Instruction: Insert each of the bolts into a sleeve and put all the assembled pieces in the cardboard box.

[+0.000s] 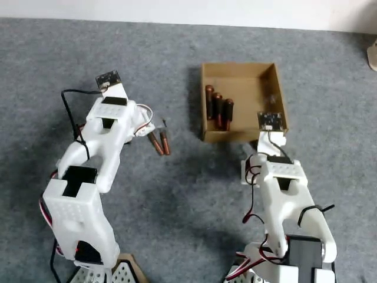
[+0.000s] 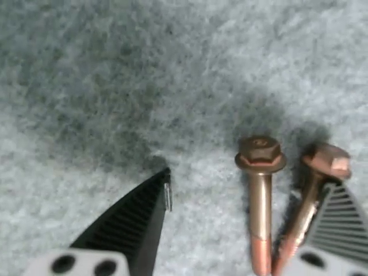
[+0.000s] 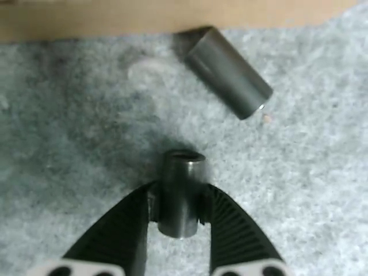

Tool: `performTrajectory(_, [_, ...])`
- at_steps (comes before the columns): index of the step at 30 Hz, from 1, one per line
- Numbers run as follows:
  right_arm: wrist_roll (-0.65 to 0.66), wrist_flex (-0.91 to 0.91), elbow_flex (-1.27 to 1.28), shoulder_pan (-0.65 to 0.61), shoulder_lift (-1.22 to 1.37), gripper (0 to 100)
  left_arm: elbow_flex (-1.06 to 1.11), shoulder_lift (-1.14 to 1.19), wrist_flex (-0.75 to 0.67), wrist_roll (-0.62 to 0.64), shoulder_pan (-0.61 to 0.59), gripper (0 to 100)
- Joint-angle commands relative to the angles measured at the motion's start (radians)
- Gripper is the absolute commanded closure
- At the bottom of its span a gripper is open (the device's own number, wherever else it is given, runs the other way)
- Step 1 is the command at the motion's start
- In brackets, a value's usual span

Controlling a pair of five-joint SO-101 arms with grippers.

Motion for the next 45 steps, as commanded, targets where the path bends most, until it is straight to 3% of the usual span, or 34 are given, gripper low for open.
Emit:
performTrajectory(1, [0.020,-0.024,0.015,-0.062,0.004,99.2,-0.031,-0.008,0.000,0.009,-0.015,64])
performTrajectory(8, [0.025,-0.024,0.015,-0.064,0.004,99.2,-0.028,-0.008,0.006,0.009,-0.064,64])
performTrajectory(21, [0.025,-0.024,0.015,-0.064,0.004,99.2,-0.157,-0.012,0.270,0.009,-0.101,64])
performTrajectory(39, [0.025,-0.024,0.015,-0.064,0.004,99.2,-0.147,0.002,0.270,0.009,-0.047,64])
performTrajectory(45, [0.025,-0.022,0.015,-0.064,0.004,99.2,-0.087,0.002,0.149,0.009,-0.041,64])
